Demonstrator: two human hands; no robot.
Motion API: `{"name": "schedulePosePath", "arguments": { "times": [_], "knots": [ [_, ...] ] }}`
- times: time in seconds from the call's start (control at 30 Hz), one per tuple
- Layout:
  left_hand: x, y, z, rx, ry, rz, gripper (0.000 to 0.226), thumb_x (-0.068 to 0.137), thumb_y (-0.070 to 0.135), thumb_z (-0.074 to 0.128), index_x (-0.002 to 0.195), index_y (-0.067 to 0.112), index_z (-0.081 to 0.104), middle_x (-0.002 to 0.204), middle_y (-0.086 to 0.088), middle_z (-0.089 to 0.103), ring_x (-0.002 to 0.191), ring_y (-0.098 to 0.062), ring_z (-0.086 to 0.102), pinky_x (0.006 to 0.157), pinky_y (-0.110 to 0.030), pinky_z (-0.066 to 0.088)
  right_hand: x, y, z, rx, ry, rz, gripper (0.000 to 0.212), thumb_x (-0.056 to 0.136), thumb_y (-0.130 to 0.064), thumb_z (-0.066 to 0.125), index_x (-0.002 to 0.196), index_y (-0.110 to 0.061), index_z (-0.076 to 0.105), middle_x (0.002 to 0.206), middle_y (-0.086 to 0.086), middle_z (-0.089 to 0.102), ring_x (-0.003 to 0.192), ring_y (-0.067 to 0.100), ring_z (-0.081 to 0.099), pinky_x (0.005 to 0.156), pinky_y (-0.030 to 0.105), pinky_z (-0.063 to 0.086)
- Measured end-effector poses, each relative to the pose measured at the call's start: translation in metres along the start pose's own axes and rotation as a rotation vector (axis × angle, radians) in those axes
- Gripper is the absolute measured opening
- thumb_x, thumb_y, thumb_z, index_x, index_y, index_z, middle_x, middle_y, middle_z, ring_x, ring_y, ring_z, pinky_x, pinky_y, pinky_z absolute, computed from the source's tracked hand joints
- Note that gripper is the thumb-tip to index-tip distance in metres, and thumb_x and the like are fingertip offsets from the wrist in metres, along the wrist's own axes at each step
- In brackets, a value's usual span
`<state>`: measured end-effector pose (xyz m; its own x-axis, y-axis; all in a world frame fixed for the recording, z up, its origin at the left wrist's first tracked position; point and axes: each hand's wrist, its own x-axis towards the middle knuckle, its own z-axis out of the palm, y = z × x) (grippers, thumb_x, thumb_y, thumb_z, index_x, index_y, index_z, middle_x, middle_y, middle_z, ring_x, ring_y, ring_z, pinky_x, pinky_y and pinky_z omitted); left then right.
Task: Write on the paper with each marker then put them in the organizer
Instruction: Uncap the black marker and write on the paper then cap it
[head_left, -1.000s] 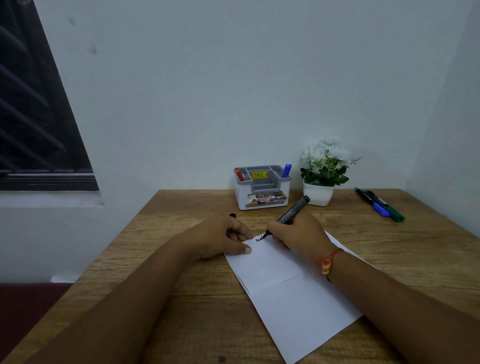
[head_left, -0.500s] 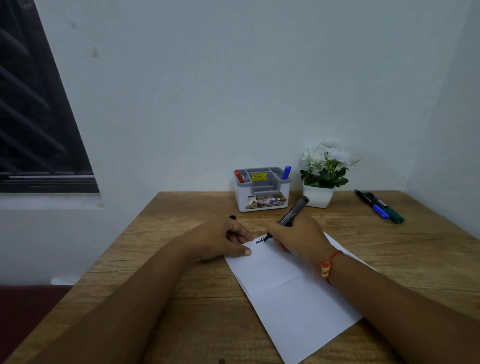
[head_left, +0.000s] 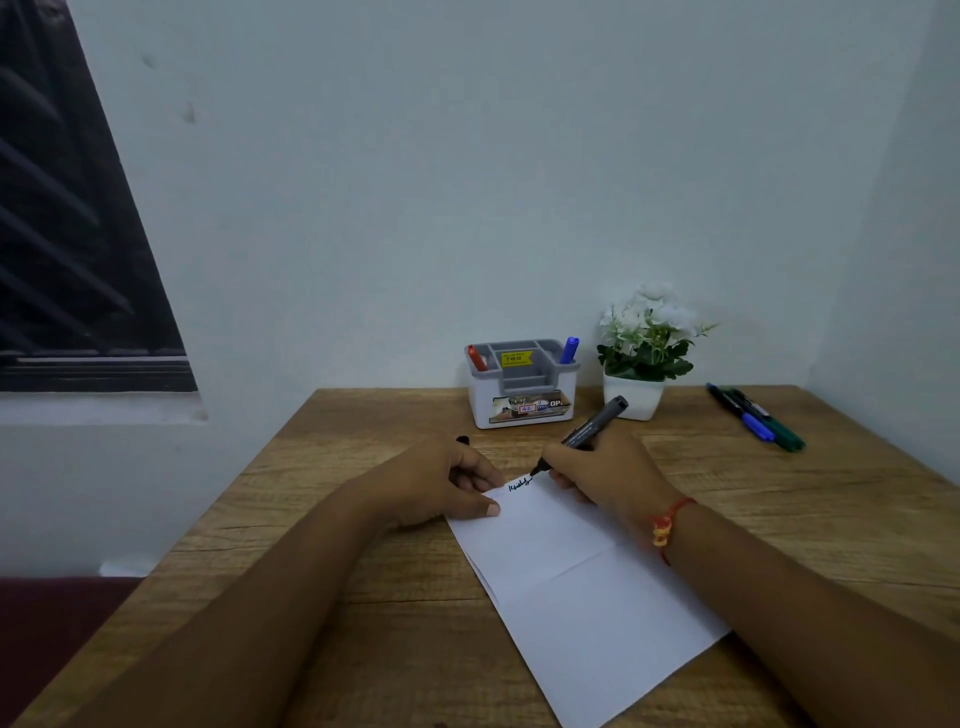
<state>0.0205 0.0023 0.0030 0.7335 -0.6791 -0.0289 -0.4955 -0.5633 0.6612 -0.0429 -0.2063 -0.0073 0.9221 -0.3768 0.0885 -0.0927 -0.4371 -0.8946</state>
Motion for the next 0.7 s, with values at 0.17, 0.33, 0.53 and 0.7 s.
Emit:
{"name": "schedulePosePath", "arguments": {
  "times": [0.17, 0.33, 0.53, 0.7],
  "knots": [
    [0.0002, 0.0005, -0.0002, 0.001, -0.002, -0.002, 0.034, 0.081, 0.03, 0.076, 0.114, 0.03, 0.069, 0.098, 0.019, 0.065, 0.088, 0.001, 0.057, 0.07, -0.006, 0.044, -0.0013, 0.0001, 0.0009, -0.076, -0.02, -0.021, 0.025, 0.079, -0.026, 0.07, 0.08, -0.001, 0.073, 0.062, 0.004, 0.072, 0.049, 0.011, 0.059, 0.048, 0.022, 0.05],
    [0.0001, -0.0005, -0.0001, -0.007, -0.003, -0.001, 0.032, 0.08, 0.03, 0.077, 0.112, 0.031, 0.069, 0.097, 0.018, 0.066, 0.088, 0.0, 0.058, 0.072, -0.008, 0.045, -0.0006, -0.0003, 0.0005, -0.12, -0.017, -0.031, 0.022, 0.078, -0.026, 0.069, 0.067, -0.007, 0.072, 0.058, 0.003, 0.071, 0.048, 0.01, 0.06, 0.052, 0.024, 0.053],
    [0.0001, -0.0021, 0.0007, -0.038, 0.011, 0.012, 0.03, 0.079, 0.029, 0.078, 0.108, 0.033, 0.07, 0.1, 0.014, 0.068, 0.086, 0.001, 0.058, 0.071, -0.007, 0.045, 0.0004, 0.0007, 0.0002, -0.097, -0.002, -0.027, 0.021, 0.078, -0.026, 0.07, 0.072, -0.006, 0.073, 0.062, 0.003, 0.073, 0.052, 0.011, 0.065, 0.058, 0.029, 0.058],
    [0.0007, -0.0021, 0.0004, -0.024, 0.012, 0.005, 0.033, 0.079, 0.03, 0.078, 0.111, 0.031, 0.07, 0.101, 0.013, 0.068, 0.088, 0.0, 0.059, 0.074, -0.009, 0.045, 0.0011, 0.0011, 0.0006, -0.09, 0.011, -0.016, 0.02, 0.078, -0.027, 0.07, 0.073, -0.007, 0.074, 0.062, 0.002, 0.074, 0.053, 0.011, 0.066, 0.056, 0.026, 0.057]
  ]
}}
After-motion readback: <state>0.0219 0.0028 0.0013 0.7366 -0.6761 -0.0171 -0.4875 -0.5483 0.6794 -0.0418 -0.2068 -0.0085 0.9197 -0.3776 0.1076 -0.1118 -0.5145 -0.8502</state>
